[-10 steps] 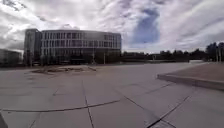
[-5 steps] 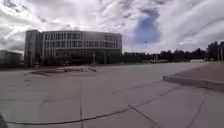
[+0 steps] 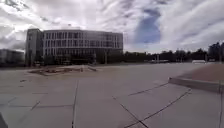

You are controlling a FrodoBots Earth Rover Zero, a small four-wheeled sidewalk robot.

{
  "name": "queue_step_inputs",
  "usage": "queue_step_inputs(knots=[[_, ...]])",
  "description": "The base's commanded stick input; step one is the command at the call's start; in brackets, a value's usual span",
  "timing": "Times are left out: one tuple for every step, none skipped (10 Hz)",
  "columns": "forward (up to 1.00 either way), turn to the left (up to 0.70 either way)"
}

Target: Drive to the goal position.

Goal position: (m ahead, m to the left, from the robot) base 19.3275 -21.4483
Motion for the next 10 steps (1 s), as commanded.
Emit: queue_step_inputs(knots=[[0.70, 0.01], [0.70, 0.01], [0.70, 0.01], [0.70, 0.01], [0.70, 0.01], [0.70, 0.01], [0.70, 0.01], [0.70, 0.01], [0.70, -0.04], [0.70, -0.33]])
